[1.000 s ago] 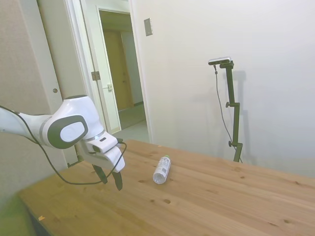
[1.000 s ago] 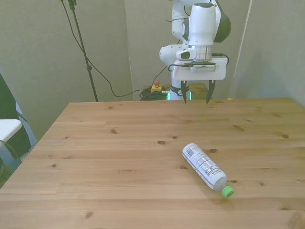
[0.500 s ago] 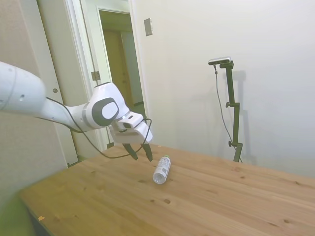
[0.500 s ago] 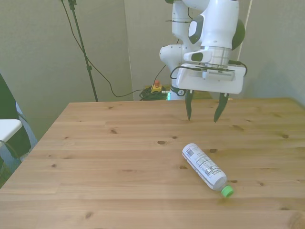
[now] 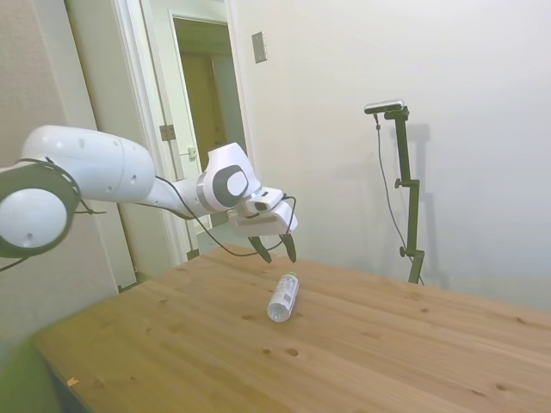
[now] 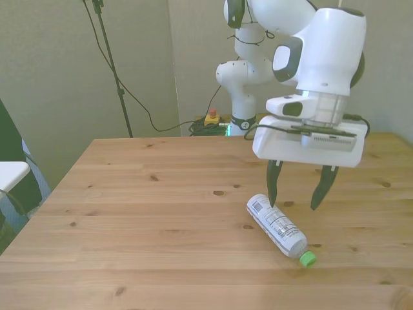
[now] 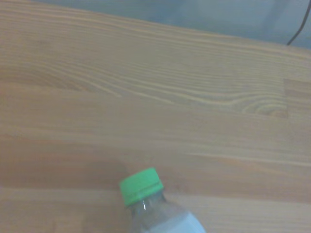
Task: Stand the water bottle
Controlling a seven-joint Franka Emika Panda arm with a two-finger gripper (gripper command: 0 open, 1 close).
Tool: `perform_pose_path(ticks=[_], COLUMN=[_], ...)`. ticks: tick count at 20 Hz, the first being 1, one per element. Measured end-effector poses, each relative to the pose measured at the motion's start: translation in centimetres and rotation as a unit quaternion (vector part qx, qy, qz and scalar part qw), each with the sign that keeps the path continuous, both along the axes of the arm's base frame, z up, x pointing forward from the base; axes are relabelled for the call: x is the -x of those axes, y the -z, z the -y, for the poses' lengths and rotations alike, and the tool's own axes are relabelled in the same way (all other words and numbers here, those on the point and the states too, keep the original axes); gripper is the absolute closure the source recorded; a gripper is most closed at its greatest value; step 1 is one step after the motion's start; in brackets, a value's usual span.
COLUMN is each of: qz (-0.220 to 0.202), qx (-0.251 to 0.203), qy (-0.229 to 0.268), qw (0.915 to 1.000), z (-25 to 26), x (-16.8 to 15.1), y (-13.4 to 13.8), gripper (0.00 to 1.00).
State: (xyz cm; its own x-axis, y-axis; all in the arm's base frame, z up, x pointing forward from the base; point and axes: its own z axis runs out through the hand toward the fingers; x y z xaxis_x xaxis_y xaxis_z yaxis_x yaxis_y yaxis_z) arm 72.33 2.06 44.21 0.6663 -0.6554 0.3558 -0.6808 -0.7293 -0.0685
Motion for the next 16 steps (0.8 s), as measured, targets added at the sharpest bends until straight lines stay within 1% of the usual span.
perform_pose_path(ticks=[4,8,16], qz=[-0.008,-0.017,-0.022], qx=[0.008,0.008,0.0], qy=[0.002,0.006,0.006], qw=[0.9999,0.9998,0.9997], z=[-0.7,-1.0,-1.4], x=[-3.2,-5.2,-5.6], y=[3.3,5.9,6.6], gripper=[0.0,0.0,0.0])
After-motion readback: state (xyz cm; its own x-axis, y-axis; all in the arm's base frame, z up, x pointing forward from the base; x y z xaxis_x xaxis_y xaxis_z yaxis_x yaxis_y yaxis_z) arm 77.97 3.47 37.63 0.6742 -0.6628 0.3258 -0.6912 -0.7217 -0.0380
